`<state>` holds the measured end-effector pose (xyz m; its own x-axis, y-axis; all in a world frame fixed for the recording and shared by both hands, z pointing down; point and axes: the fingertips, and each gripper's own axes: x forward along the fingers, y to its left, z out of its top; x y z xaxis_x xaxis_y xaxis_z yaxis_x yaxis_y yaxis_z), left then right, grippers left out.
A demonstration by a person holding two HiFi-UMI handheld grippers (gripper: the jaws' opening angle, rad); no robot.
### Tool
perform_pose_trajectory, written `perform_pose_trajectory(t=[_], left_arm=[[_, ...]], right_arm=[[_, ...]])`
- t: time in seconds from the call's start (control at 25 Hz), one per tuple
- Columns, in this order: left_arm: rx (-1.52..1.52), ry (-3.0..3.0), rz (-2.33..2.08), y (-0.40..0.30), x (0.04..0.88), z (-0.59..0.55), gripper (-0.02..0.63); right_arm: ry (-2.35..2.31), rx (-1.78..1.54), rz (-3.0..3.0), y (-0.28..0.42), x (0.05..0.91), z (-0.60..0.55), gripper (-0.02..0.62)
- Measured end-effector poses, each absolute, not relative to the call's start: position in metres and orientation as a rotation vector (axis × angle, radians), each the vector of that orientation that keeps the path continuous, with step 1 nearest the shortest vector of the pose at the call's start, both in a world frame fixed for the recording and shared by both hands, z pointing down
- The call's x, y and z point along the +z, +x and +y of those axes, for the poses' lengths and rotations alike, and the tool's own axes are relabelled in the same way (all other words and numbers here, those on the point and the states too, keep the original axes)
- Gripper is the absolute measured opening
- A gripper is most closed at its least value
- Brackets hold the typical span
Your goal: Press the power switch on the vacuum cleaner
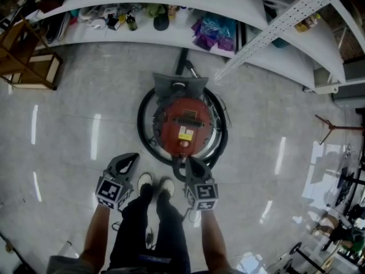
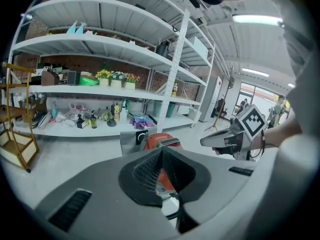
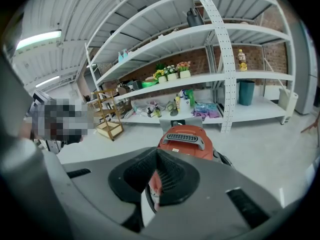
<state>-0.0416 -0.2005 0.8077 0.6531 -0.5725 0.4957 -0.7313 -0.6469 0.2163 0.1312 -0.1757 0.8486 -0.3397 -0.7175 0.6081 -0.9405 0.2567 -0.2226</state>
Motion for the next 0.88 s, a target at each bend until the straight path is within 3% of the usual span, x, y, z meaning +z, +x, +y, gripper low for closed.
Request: perform_pose_trajectory(t=[0.88], left_arm=[[0.550,2.482,-1.021,-0.034,0.847,-0.199,0.006]], right_arm=[[1.483,0.843,-2.142,0.130,0.913,-0.198,0.012]])
